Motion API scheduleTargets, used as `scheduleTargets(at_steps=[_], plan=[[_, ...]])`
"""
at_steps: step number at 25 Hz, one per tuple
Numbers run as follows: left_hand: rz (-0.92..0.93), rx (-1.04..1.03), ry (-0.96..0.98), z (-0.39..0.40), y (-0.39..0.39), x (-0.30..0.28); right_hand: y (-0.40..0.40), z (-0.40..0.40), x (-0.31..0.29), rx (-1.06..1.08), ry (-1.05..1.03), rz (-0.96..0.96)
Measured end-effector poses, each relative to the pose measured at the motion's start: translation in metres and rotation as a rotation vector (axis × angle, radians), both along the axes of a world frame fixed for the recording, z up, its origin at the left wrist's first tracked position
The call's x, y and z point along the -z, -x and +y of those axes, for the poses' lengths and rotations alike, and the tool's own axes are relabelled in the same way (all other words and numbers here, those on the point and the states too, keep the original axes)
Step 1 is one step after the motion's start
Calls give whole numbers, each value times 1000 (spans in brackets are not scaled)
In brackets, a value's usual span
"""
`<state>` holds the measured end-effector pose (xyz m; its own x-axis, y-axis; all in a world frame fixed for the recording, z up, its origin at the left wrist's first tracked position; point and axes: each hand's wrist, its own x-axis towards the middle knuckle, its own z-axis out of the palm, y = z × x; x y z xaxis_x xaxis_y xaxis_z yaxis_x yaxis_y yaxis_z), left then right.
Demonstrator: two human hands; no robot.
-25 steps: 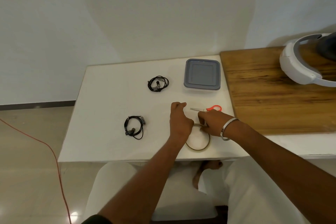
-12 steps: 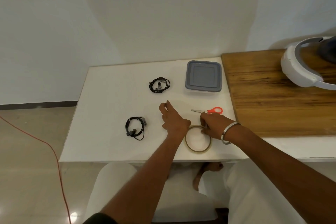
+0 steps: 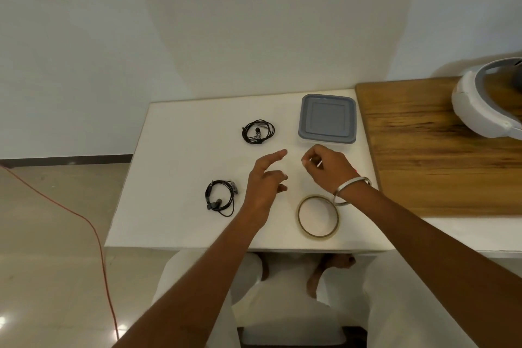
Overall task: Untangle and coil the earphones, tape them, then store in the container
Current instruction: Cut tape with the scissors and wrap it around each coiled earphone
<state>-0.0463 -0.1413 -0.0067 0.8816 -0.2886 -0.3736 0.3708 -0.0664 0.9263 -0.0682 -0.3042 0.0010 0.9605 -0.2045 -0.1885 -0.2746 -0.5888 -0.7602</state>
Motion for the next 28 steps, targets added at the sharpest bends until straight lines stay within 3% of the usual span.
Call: scheduleTargets(at_steps=[4,9,16,28], plan=[[-7,26,94,7,-3,-6,-15,14,1,166,-217,1],[-86,22,65,15,-4,-4,-26,21,-3,165,-378,77],[-241,78,-88,18,-7,-5,-26,31,-5,-1,-324,80],[-248,75,-97,25,-19,9,-33,42,5,84,-311,-90]])
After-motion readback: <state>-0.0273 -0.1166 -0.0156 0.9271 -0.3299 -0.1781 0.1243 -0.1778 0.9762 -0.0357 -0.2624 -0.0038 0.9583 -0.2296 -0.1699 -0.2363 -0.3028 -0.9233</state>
